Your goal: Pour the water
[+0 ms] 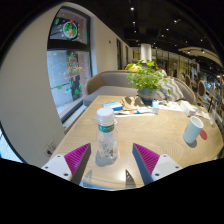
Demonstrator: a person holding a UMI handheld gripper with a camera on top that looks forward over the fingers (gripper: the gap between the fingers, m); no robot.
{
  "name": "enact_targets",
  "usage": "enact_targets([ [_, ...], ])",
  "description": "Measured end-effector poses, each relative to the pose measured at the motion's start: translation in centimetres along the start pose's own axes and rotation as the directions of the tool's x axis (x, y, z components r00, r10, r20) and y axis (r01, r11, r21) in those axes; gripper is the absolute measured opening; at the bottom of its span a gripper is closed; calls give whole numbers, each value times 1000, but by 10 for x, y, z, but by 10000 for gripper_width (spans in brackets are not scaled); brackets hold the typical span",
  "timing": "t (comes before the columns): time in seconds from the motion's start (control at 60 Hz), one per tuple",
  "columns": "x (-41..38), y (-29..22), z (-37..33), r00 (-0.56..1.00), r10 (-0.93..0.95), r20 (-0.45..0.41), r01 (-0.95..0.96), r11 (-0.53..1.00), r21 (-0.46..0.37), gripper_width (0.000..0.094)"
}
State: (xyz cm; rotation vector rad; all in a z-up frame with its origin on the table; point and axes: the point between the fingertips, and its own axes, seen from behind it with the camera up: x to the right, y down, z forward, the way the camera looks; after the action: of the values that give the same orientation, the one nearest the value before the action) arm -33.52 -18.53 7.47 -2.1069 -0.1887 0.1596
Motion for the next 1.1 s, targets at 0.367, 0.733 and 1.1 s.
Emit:
enact_targets([
  [0.367, -11, -10, 86, 999, -30, -23, 32, 995, 97, 487],
  [0.733, 2, -61, 55, 1000, 26, 17, -28, 993, 114, 401],
  [1.1, 109, -198, -13, 548, 731, 406, -814, 579, 56, 396],
])
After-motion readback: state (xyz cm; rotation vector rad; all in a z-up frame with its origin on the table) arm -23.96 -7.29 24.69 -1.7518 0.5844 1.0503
